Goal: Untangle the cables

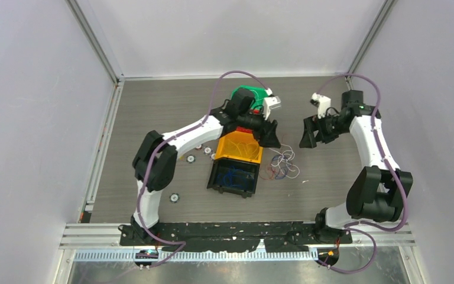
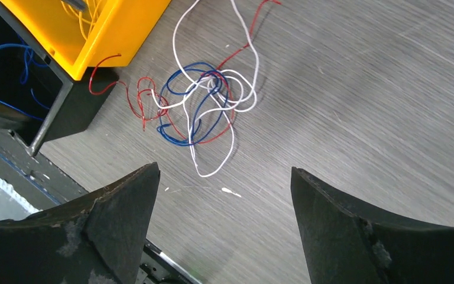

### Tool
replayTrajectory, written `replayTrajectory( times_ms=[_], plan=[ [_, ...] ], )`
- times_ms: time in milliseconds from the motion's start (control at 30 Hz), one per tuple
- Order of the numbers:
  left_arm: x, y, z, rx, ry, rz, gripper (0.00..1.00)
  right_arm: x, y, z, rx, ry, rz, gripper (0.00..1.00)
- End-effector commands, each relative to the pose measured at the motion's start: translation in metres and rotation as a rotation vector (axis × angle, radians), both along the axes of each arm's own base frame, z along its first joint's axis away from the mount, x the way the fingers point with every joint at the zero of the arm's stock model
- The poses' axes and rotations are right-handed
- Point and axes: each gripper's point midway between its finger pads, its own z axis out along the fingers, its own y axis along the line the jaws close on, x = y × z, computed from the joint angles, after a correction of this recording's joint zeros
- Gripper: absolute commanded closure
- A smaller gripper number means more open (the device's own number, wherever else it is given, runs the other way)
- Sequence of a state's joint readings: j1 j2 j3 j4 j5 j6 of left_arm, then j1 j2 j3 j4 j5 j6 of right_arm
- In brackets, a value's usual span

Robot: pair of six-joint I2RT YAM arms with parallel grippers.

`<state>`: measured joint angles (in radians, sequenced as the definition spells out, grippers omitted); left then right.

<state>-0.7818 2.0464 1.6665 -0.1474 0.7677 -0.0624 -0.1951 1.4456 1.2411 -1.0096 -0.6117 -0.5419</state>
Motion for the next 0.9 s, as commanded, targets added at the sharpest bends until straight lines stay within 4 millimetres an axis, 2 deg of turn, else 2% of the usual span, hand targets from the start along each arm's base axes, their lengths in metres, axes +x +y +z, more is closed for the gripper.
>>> replayTrajectory(
  times_ms=[0, 167, 267, 367, 433, 500, 533, 567, 600, 633, 700, 767, 800, 833, 867],
  plan=[
    [-0.004, 0.023, 0.075, -0.164, -0.179, -0.041, 0.26, 0.011, 0.022, -0.023, -0.076, -0.029, 0.129, 0.11],
    [-0.003, 0.042, 0.082, -0.162, -0.228, -0.012, 0.26, 0.021, 0.053, -0.061, -0.156, 0.053, 0.182, 0.01],
    [0.003, 0.052, 0.086, -0.162, -0.241, 0.035, 0.23, 0.024, 0.063, -0.077, -0.178, 0.065, 0.180, 0.04],
    [0.018, 0.062, 0.092, -0.175, -0.278, 0.104, 0.20, 0.023, 0.077, -0.095, -0.211, 0.073, 0.207, 0.01],
    [0.026, 0.068, 0.092, -0.163, -0.284, 0.139, 0.19, 0.021, 0.080, -0.110, -0.243, 0.098, 0.217, 0.08],
    [0.030, 0.072, 0.093, -0.160, -0.293, 0.154, 0.19, 0.019, 0.076, -0.124, -0.280, 0.139, 0.210, 0.28],
    [0.030, 0.073, 0.094, -0.156, -0.306, 0.150, 0.19, 0.018, 0.071, -0.130, -0.305, 0.161, 0.206, 0.34],
    [0.027, 0.074, 0.095, -0.154, -0.322, 0.129, 0.20, 0.017, 0.067, -0.131, -0.313, 0.167, 0.203, 0.51],
    [0.015, 0.073, 0.090, -0.136, -0.350, 0.048, 0.20, 0.016, 0.057, -0.123, -0.275, 0.171, 0.177, 0.76],
    [0.009, 0.073, 0.082, -0.113, -0.356, 0.012, 0.20, 0.016, 0.056, -0.118, -0.246, 0.166, 0.170, 0.89],
    [-0.002, 0.070, 0.069, -0.076, -0.381, -0.070, 0.21, 0.017, 0.054, -0.091, -0.129, 0.139, 0.152, 0.94],
    [-0.008, 0.066, 0.055, -0.039, -0.409, -0.126, 0.23, 0.020, 0.064, -0.050, 0.044, 0.068, 0.157, 0.94],
    [-0.008, 0.063, 0.052, -0.034, -0.430, -0.138, 0.23, 0.019, 0.060, -0.030, 0.080, 0.029, 0.143, 0.94],
    [-0.008, 0.060, 0.050, -0.033, -0.444, -0.145, 0.23, 0.020, 0.067, -0.004, 0.139, -0.038, 0.163, 0.94],
    [-0.008, 0.056, 0.049, -0.037, -0.458, -0.148, 0.23, 0.018, 0.066, 0.008, 0.164, -0.060, 0.162, 0.94]
  ],
)
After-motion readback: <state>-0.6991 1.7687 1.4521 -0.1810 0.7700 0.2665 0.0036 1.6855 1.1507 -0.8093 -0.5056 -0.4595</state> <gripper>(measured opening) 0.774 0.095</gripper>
